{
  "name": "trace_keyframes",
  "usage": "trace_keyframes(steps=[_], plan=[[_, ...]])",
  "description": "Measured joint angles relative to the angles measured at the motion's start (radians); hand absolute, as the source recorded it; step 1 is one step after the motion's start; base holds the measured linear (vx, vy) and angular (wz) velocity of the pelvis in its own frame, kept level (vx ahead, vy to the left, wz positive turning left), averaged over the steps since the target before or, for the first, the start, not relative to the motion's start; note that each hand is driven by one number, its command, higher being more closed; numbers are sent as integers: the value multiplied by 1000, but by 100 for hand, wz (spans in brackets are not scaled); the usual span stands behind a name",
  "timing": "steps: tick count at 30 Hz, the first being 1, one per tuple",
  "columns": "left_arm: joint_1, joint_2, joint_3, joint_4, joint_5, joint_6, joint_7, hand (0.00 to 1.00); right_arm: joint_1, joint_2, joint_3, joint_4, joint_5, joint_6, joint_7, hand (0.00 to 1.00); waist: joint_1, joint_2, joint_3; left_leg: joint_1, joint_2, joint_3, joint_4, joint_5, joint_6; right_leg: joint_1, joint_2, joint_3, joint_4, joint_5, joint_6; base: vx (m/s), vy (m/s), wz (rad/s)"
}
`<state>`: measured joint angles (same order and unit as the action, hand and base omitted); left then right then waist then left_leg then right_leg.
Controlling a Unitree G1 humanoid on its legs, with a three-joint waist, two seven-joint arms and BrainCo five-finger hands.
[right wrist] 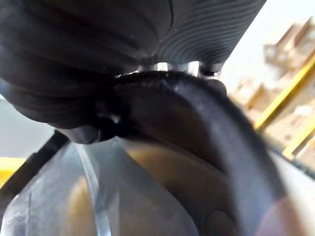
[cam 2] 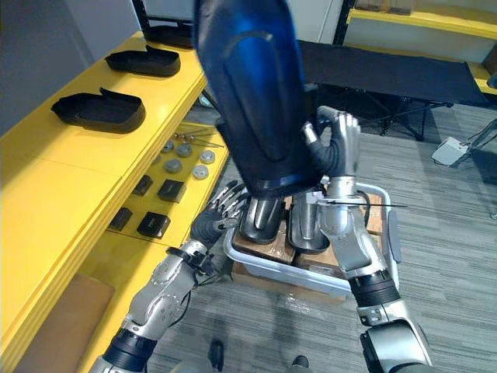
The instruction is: Walk over and take plastic housings, then place them on the shelf
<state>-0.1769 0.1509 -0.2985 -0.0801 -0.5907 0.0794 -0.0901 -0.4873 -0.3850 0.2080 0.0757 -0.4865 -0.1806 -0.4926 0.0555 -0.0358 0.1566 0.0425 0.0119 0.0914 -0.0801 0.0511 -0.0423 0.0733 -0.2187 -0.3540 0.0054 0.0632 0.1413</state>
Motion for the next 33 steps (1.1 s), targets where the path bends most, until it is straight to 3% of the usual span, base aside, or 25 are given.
trace_keyframes(steps=[8, 11, 20, 21, 25, 30, 33], plan=[[-26, -2, 3, -31, 0, 4, 3, 0, -17, 35, 62, 75, -20, -5, 54, 100, -8, 6, -4, 3, -8, -1, -8, 20, -1, -1, -4, -5, 1, -10, -13, -82, 6, -1], [-26, -2, 2, -31, 8, 5, 11, 0, -17, 43, 87, 115, -38, -10, 64, 100, -13, 15, -33, -5, -9, -4, -8, 29, -3, -2, -3, -18, -1, -8, -10, -19, -1, 7], [-26, -2, 2, -59, 21, 17, 107, 0, -17, 78, 124, 178, -38, -22, 80, 100, -13, 13, -55, -9, -8, -29, -8, 40, -4, 1, 1, -31, 0, -6, -11, -15, -4, 6], [-26, -3, 2, -59, 21, 17, 120, 100, -16, 80, 125, 181, -37, -22, 82, 100, -13, 13, -55, -9, -8, -29, -8, 41, -4, 1, 0, -31, 0, -7, -12, -43, 3, -1], [-26, -5, 4, -59, 30, 11, 176, 100, -15, 95, 128, 192, -37, -32, 82, 100, -13, 13, -55, -9, -7, -28, -9, 46, -5, -1, 1, -32, -1, -12, -20, -42, 0, -1], [-26, -12, 19, -59, 41, -20, 247, 100, -6, 112, 128, 202, -36, -79, 73, 100, -13, 9, -58, -9, -6, -28, -9, 50, -4, -1, 1, -32, -1, -12, -20, -21, 2, 0], [-24, -12, 25, -59, 32, -33, 289, 100, 9, 136, 128, 202, -36, -90, 53, 100, -12, -7, -70, -10, -5, -29, -9, 50, -5, -1, 2, -32, -3, -12, -20, 0, 0, 0]])
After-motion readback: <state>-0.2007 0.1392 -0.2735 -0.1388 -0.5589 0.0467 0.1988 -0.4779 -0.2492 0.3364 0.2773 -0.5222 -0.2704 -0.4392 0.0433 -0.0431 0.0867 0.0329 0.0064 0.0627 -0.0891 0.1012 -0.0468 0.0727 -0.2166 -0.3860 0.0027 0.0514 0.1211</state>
